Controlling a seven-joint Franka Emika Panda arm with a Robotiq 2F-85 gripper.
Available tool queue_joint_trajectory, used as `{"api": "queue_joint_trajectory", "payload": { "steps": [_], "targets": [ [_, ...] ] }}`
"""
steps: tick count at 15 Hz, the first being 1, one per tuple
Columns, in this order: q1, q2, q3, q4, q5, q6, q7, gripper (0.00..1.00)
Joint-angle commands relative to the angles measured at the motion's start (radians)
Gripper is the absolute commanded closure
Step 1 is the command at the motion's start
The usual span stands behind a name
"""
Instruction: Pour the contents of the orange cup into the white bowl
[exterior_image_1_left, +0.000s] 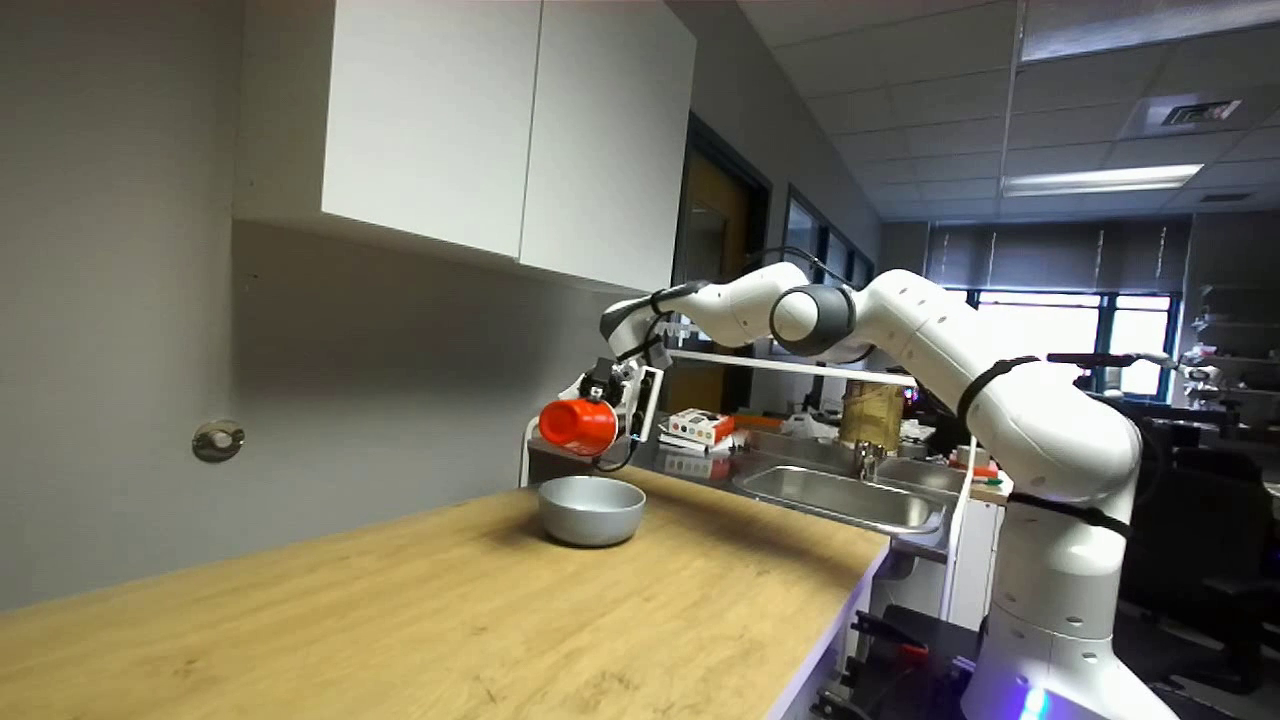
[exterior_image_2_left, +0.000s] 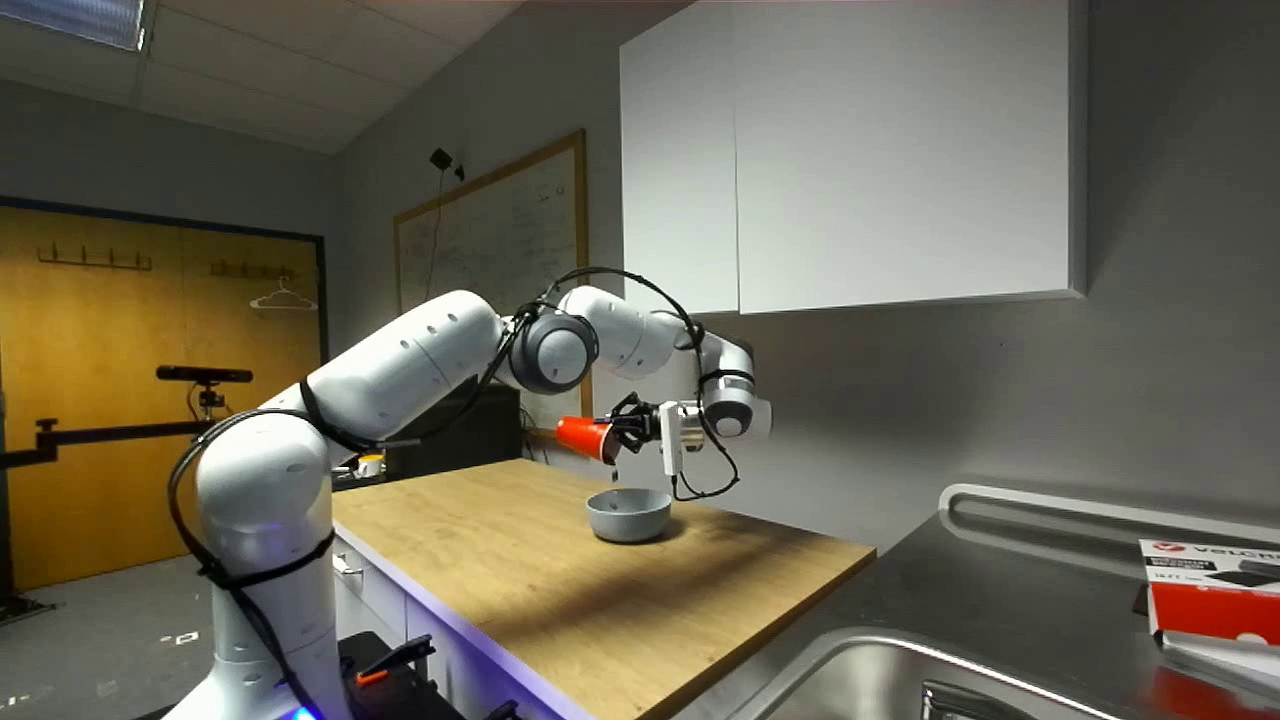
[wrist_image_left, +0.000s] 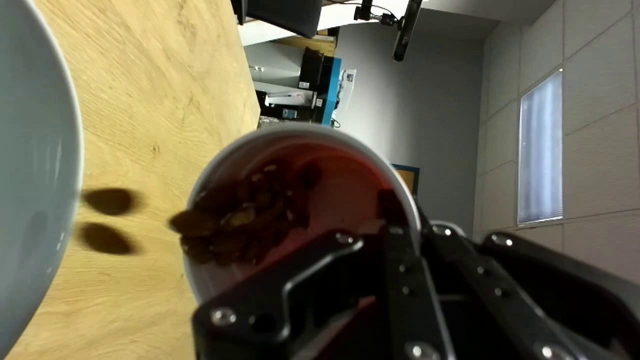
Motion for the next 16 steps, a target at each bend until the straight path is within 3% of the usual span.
{"api": "queue_joint_trajectory", "payload": {
  "steps": [1, 16],
  "targets": [
    [-0.023, 0.077, 0.029, 0.095, 0.048, -0.048, 0.055, 0.99],
    [-0.016, 0.170, 0.041, 0.160, 0.124, -0.075, 0.118, 0.99]
  ]
}}
